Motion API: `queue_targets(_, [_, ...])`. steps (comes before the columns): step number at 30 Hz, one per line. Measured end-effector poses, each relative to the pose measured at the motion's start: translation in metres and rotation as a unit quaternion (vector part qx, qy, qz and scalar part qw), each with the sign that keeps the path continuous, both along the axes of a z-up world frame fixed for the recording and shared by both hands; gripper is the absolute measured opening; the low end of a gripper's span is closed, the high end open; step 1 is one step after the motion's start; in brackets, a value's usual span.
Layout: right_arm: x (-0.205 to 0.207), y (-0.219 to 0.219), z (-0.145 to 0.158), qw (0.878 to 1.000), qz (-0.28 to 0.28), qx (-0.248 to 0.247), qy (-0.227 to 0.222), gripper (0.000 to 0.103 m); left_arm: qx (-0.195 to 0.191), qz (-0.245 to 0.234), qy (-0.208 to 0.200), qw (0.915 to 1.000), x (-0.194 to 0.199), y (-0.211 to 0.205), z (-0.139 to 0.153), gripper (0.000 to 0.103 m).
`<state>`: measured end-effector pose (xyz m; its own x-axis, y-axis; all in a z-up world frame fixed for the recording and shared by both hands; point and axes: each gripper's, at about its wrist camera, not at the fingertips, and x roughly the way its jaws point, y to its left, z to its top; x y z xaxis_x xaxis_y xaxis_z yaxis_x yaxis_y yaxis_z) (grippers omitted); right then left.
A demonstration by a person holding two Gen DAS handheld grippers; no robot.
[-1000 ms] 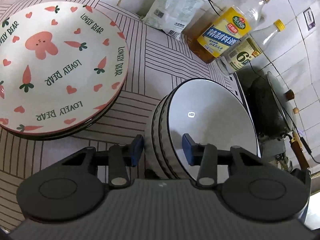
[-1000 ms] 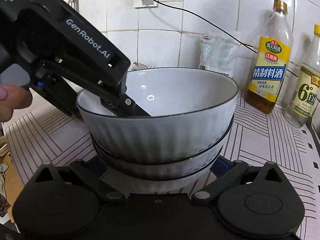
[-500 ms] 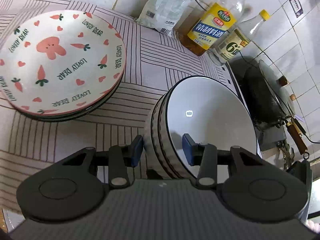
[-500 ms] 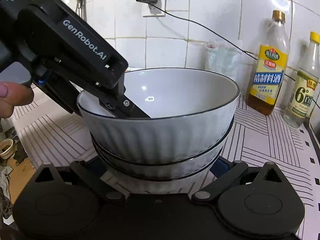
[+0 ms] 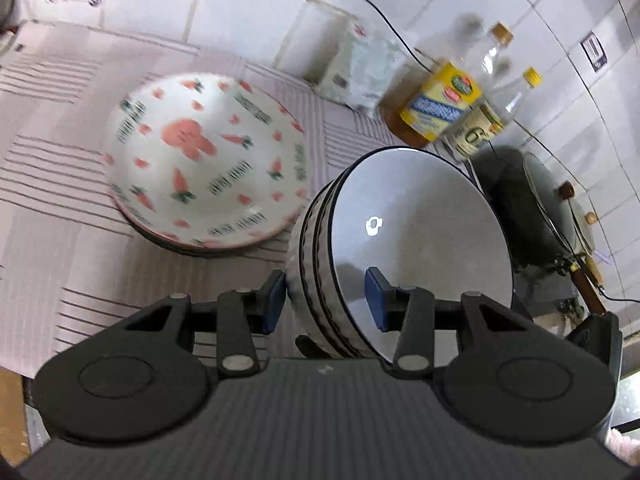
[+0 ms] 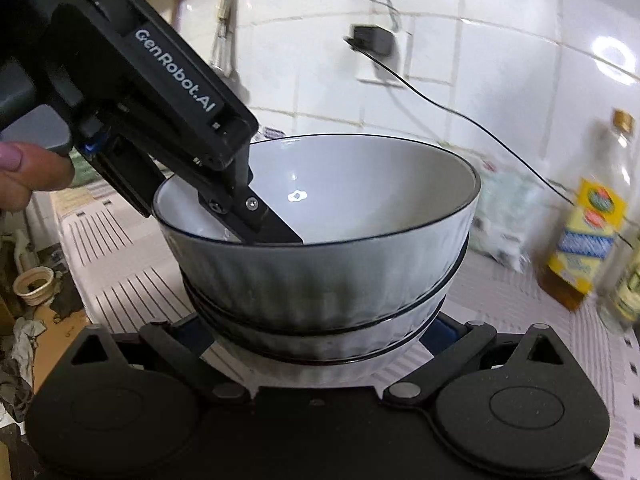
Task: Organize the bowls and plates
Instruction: 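Lift the bowl stack, lower it onto the bunny plate and open both grippers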
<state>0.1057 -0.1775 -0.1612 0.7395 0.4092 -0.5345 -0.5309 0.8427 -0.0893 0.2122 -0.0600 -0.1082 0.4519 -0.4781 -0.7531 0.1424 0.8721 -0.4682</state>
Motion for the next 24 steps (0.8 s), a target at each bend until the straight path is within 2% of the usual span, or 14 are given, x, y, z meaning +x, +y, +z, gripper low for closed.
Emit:
queue_targets(9, [0.039,0.036,-0.004,0.999,0.032,0.007,-0.014,0.103,0.026,0.017,-0.014,0.9994,0.027,0.043,0.007,0.042])
queue_targets(15, [0.069,0.056,-0.013,1.000,0.024,0.010,-0.005,0.103,0.036,0.007,-0.002,0.9993,0.061,0.062,0.000,0.042])
queue_targets(24, [0.105,0.074,-0.034,1.000,-0.009,0.000,0.013,0.103,0.043,-0.035,0.003,0.9984,0.106,0.077,-0.020,0.043])
